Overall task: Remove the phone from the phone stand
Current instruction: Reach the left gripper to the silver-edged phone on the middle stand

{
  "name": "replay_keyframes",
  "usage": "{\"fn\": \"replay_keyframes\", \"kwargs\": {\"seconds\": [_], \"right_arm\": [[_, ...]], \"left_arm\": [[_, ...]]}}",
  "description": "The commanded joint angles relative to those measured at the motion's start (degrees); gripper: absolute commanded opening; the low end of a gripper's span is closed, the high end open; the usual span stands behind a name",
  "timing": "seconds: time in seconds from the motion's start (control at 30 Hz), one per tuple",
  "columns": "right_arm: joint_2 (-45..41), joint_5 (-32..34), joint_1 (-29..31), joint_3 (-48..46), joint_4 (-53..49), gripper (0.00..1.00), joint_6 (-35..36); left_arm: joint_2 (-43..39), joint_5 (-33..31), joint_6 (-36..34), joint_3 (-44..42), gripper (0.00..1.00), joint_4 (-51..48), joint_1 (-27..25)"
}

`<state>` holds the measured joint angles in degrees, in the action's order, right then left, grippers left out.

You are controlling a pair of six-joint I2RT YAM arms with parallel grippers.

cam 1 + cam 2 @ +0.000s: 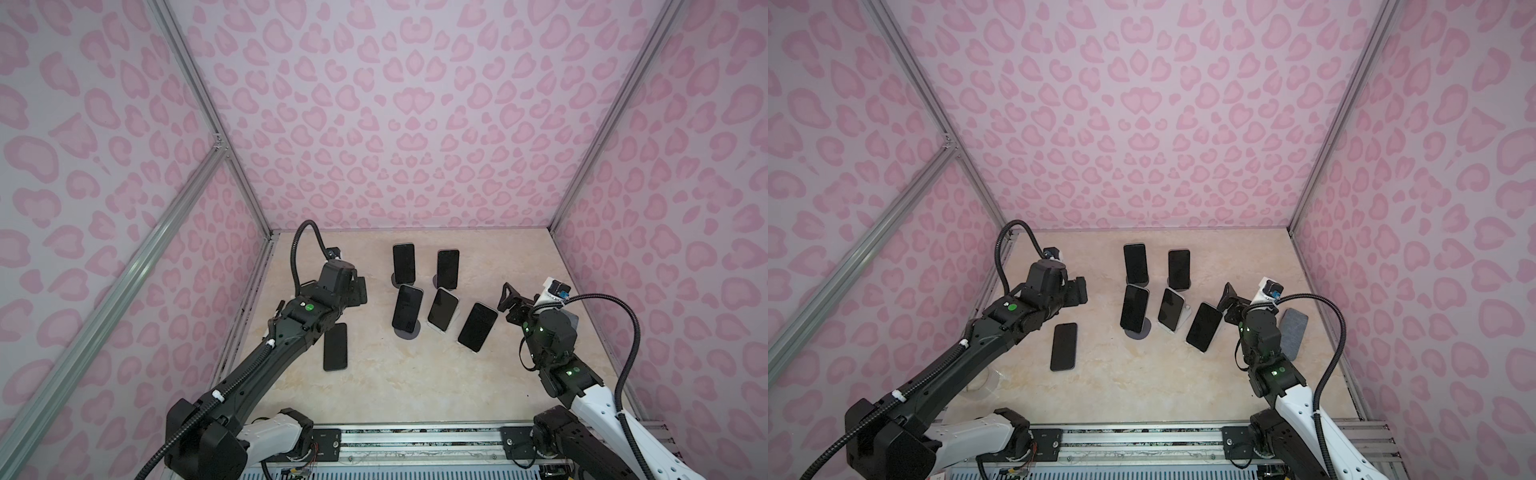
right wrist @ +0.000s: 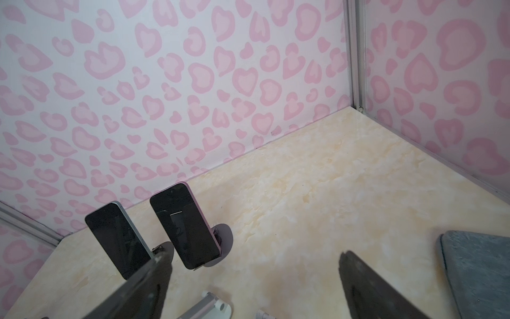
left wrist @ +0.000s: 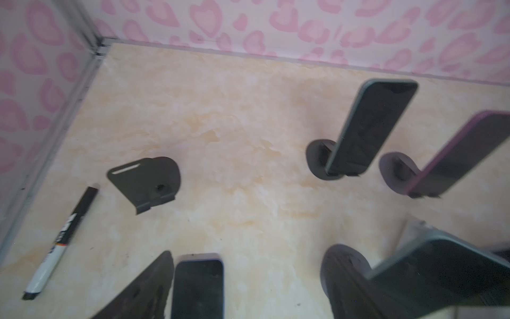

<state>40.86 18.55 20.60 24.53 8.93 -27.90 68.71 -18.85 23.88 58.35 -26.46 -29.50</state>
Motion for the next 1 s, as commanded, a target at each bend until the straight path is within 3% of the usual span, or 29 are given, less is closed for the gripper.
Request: {"fn": "replay_keyframes", "kwargs": {"seconds": [0.0, 0.1, 0.17, 0.27, 0.6, 0.77, 0.97], "right_arm": [[0.6, 2.3, 0.1, -0.5, 0.3, 0.98, 1.3], [0.6, 2.6, 0.1, -0.6, 0.5, 0.98, 1.4], [0.5, 3.0, 0.1, -0.9, 0.9, 0.98, 1.5], [1.0, 2.4, 0.1, -1.0, 1.1, 0.98, 1.3], [0.6, 1.2, 0.1, -1.1, 1.4, 0.98, 1.2], [-0.1, 0.7, 0.1, -1.8, 2.7, 0.98, 1.4], [-0.3, 0.0, 0.0, -1.6, 2.6, 0.98, 1.2]], "left_arm": [[-0.7, 1.8, -0.4, -0.5, 0.89, -0.8, -6.8], [-0.7, 2.2, -1.1, 0.1, 0.92, -1.9, -11.6], [-0.4, 3.3, -1.0, 0.5, 0.99, -1.8, -13.1], [-0.2, 6.3, -1.4, 0.8, 0.98, -0.2, -14.6], [7.6, 13.6, -3.9, 3.3, 0.97, 4.3, -15.0], [11.5, 11.2, -5.5, 6.5, 0.98, 4.3, -15.2], [16.0, 13.6, -6.4, 8.3, 0.97, 3.6, -15.2]]}}
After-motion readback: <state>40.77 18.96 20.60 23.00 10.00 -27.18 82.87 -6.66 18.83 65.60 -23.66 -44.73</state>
